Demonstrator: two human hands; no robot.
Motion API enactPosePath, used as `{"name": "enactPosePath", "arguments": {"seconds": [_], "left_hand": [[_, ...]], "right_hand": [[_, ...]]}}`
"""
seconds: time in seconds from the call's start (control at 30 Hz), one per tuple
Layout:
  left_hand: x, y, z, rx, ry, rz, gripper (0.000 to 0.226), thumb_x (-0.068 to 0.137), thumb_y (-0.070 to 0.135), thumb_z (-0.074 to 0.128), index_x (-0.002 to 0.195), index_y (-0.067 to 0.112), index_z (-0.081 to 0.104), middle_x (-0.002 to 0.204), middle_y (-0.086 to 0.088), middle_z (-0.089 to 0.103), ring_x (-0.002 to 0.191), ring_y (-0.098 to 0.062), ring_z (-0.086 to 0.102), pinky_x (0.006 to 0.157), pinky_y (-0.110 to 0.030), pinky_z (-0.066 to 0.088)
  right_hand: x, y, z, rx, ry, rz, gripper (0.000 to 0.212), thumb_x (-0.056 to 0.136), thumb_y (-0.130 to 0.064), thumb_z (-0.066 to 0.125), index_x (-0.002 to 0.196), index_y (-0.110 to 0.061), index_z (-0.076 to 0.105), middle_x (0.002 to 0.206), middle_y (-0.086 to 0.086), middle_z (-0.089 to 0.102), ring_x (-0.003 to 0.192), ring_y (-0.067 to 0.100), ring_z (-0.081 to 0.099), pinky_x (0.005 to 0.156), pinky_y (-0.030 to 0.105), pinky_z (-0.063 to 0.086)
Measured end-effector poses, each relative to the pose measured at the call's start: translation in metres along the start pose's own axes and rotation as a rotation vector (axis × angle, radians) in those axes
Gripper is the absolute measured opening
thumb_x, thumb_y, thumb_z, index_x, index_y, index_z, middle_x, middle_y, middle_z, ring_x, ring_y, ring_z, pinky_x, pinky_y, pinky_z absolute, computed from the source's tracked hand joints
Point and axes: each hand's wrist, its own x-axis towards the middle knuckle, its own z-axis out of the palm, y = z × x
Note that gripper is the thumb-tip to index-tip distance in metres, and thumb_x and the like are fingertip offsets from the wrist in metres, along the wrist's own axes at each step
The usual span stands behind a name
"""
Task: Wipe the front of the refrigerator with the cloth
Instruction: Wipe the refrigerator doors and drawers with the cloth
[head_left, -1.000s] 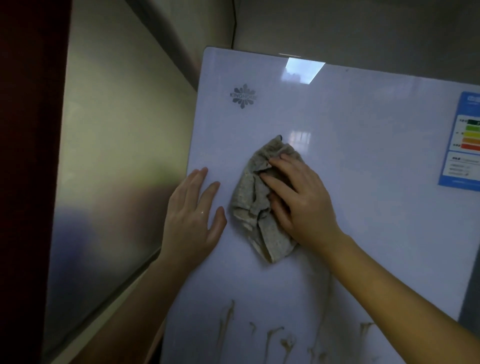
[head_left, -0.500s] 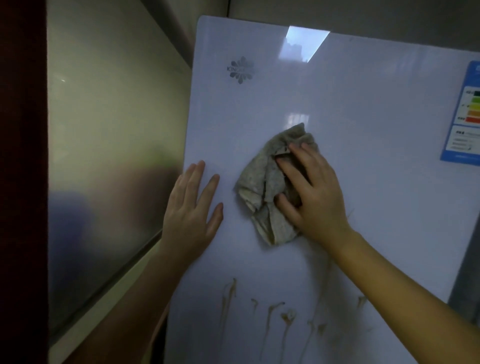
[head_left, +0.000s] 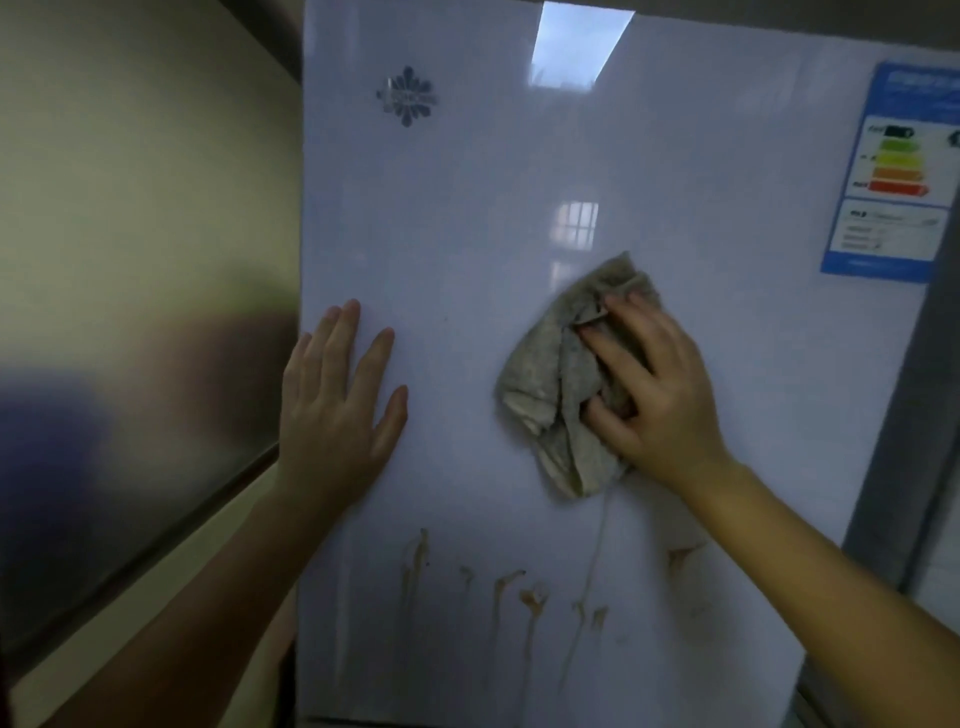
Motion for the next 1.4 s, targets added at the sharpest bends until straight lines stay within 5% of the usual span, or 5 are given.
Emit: {"name": "enactPosePath", "arguments": {"seconds": [0.27,0.5,0.97,1.23,1.4], "left_hand": [[0.007,0.029,0.004,-0.027,-0.029,-0.019,0.058,0.099,0.037,0.049,0.15,0.009,0.043,0.162,-0.02,0.032,0.15,-0.038,0.029,0.123,-0.05,0.021],[0.007,0.03,0.005,-0.002,-0.045,-0.028,0.058,0.099,0.038,0.046,0.149,0.008,0.044,0.161,-0.02,0.032,0.149,-0.039,0.031,0.122,-0.052,0.024],[0.028,-0.003,-0.015,-0.017,-0.036,-0.147,0.059,0.099,0.039,0.041,0.146,0.003,0.046,0.16,-0.02,0.035,0.147,-0.039,0.034,0.12,-0.045,0.027],[0.023,-0.019,-0.01,0.004,-0.025,-0.053,0.057,0.101,0.038,0.044,0.149,0.007,0.045,0.162,-0.018,0.032,0.148,-0.036,0.032,0.119,-0.044,0.029],[0.02,-0.024,-0.001,-0.037,-0.012,-0.037,0.059,0.101,0.038,0.044,0.153,0.009,0.04,0.164,-0.016,0.028,0.152,-0.034,0.027,0.124,-0.038,0.02]], "right_hand": [[-0.046,0.005,-0.003,0.029,-0.17,-0.309,0.045,0.092,-0.027,0.069,0.132,-0.007,0.068,0.149,0.019,0.052,0.141,0.038,0.049,0.116,0.051,0.042],[-0.023,0.036,-0.023,0.02,-0.032,-0.04,0.051,0.096,-0.033,0.06,0.138,-0.005,0.063,0.152,0.022,0.048,0.145,0.04,0.042,0.121,0.051,0.035],[0.041,0.037,-0.018,0.046,-0.012,-0.055,0.056,0.086,-0.028,0.068,0.138,-0.007,0.062,0.153,0.02,0.048,0.145,0.039,0.041,0.12,0.05,0.035],[0.038,-0.014,0.026,0.07,-0.275,-0.523,0.052,0.084,-0.026,0.068,0.134,-0.011,0.066,0.151,0.018,0.053,0.142,0.037,0.048,0.117,0.052,0.041],[0.067,-0.006,0.021,0.079,-0.204,-0.463,0.044,0.089,-0.019,0.065,0.131,-0.007,0.068,0.15,0.02,0.054,0.142,0.039,0.048,0.116,0.049,0.041]]}}
